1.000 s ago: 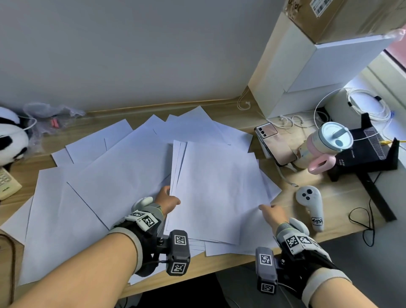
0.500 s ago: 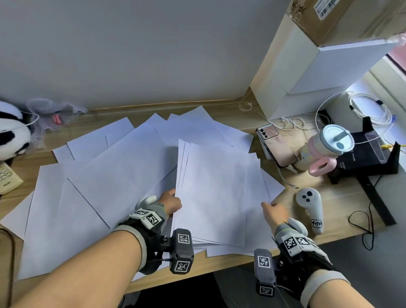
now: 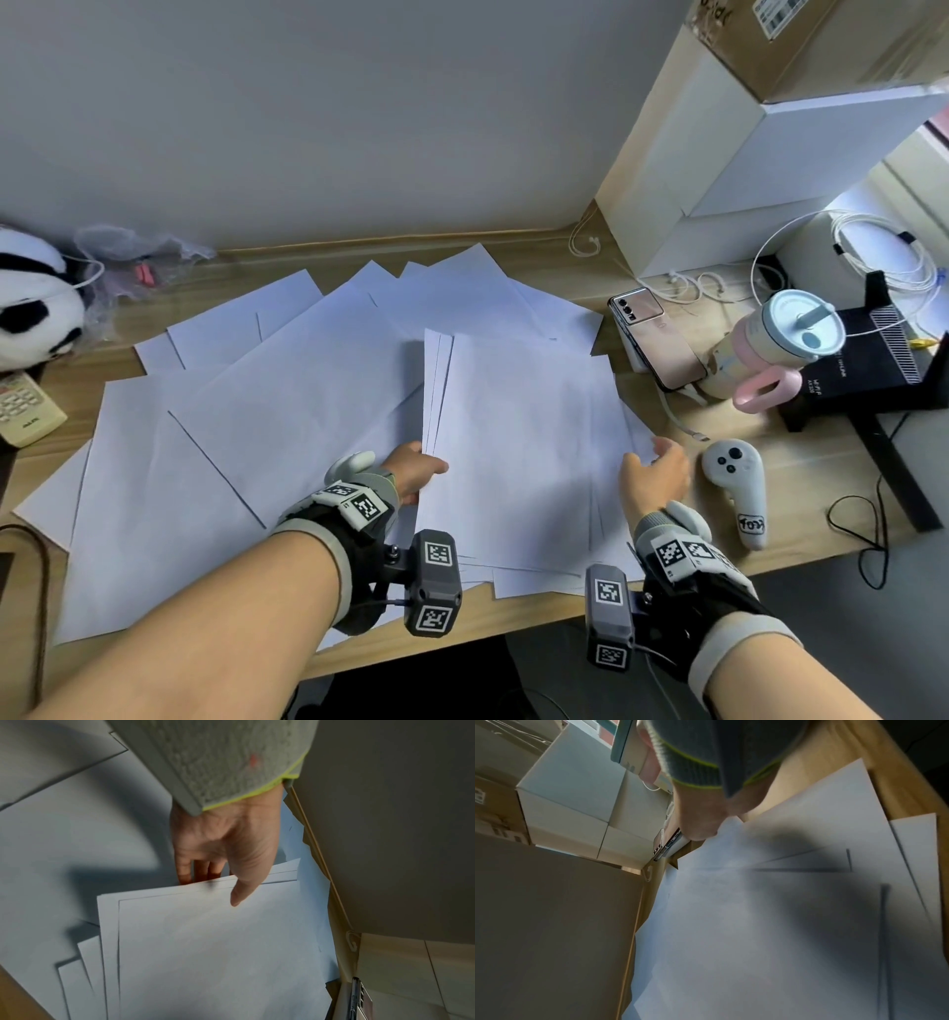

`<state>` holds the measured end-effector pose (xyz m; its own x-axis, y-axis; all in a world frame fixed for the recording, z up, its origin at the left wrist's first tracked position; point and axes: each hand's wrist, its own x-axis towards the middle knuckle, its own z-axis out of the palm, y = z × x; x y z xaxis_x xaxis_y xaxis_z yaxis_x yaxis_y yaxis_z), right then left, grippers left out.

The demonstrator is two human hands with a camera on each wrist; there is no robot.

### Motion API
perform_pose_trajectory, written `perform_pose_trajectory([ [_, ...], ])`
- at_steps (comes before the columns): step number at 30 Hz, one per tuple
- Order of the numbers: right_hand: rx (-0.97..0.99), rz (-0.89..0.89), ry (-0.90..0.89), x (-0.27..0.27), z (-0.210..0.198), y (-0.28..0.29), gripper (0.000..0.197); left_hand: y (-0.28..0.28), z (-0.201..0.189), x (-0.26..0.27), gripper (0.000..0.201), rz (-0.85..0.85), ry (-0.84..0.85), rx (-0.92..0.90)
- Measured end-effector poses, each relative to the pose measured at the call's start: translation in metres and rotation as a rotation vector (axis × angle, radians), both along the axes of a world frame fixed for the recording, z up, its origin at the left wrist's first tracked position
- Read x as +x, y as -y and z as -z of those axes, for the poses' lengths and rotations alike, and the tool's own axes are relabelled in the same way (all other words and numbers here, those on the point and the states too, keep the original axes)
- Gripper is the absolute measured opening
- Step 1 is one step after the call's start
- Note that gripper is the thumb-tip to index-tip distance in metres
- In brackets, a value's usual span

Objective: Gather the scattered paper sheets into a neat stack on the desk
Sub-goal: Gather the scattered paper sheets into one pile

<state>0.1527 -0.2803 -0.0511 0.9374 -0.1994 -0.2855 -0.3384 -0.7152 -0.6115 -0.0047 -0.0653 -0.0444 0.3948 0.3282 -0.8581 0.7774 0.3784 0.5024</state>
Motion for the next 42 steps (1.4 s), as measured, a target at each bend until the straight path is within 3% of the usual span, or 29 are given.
perform_pose_trajectory([
  [4, 0.163, -0.027, -0.260, 0.008, 0.010, -0.007, 0.045, -0.001, -0.001, 0.003, 0.037, -0.046, 0.000, 0.059],
  [7, 0.148, -0.053, -0.381, 0.010, 0.016, -0.010, 0.011, -0.001, -0.003, 0.006, 0.016, -0.053, -0.014, 0.063],
  [10, 0.062, -0.113, -0.424, 0.007, 0.017, -0.013, 0.032, 0.001, -0.001, 0.007, 0.031, -0.035, -0.002, 0.037],
  [12, 0.067, -0.139, -0.452, 0.001, 0.014, -0.014, 0.025, 0.004, -0.001, 0.006, 0.038, -0.025, -0.019, 0.012],
  [14, 0.126, -0.168, -0.458, -0.007, 0.012, -0.015, 0.019, 0.008, 0.000, 0.006, 0.035, -0.028, -0.014, -0.058],
  [18, 0.326, -0.161, -0.497, -0.021, 0.007, -0.014, 0.031, 0.020, -0.002, 0.008, 0.044, -0.004, 0.033, -0.116],
  [23, 0.420, -0.104, -0.470, -0.018, -0.011, -0.010, 0.010, 0.012, -0.010, 0.010, 0.039, 0.038, 0.095, -0.079],
  [28, 0.631, -0.090, -0.364, -0.008, -0.038, -0.035, 0.009, -0.022, -0.044, 0.016, 0.028, 0.004, 0.282, 0.032],
  [32, 0.720, -0.152, -0.287, -0.004, -0.059, -0.067, 0.021, -0.051, -0.064, 0.015, 0.023, -0.065, 0.367, 0.123],
  [34, 0.709, -0.206, -0.248, -0.003, -0.067, -0.078, 0.017, -0.061, -0.068, 0.012, 0.019, -0.085, 0.401, 0.124],
  [39, 0.580, -0.301, -0.229, -0.005, -0.070, -0.082, 0.009, -0.068, -0.059, 0.004, 0.032, -0.099, 0.365, 0.153],
  [42, 0.528, -0.299, -0.262, -0.006, -0.059, -0.072, 0.036, -0.069, -0.049, 0.000, 0.038, -0.109, 0.257, 0.229],
])
